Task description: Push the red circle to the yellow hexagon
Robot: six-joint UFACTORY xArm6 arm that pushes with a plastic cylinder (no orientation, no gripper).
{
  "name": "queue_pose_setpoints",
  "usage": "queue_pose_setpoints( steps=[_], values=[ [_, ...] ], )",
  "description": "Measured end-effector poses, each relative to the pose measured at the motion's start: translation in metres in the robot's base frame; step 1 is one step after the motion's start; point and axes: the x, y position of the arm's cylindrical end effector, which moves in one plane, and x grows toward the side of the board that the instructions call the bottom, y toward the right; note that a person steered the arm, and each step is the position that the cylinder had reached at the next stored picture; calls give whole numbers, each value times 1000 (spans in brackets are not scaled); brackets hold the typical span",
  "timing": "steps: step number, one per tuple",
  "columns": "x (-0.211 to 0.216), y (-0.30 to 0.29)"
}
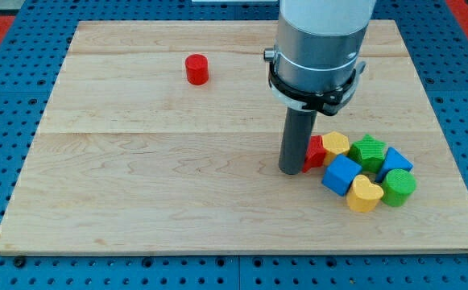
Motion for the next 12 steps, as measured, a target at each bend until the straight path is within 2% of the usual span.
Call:
queue_pose_setpoints(
  steps=[1,4,5,6,8,12],
  values=[
    [-21,-47],
    [-144,-177],
    [-187,-208],
    [-208,-200],
    [-210,-144],
    [-159,-93]
  ],
)
